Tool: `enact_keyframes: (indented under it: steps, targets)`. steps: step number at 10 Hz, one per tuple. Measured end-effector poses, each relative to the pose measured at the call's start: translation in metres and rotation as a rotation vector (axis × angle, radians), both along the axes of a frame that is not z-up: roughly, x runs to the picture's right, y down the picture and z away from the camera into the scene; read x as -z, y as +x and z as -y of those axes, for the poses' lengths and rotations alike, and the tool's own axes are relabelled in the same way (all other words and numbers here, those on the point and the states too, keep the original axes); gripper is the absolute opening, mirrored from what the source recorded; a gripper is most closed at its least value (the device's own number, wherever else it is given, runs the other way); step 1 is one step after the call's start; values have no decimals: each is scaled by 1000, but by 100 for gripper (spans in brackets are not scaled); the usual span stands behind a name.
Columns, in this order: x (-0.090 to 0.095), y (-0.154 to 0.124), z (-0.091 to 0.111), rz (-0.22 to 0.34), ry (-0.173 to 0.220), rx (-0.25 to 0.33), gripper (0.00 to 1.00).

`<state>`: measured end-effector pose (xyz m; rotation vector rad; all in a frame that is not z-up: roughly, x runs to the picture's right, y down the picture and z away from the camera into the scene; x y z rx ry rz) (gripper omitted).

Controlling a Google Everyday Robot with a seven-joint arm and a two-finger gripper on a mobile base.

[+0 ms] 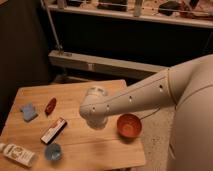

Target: Push the ceramic bowl across the table

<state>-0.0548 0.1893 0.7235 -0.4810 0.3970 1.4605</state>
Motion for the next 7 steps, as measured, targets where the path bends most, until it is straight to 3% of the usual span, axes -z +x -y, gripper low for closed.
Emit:
enact_keyframes:
  steps: [4, 7]
  targets:
    - [-15, -9, -18, 62, -24, 28, 0]
    - [-33, 16, -19, 26, -36, 23, 0]
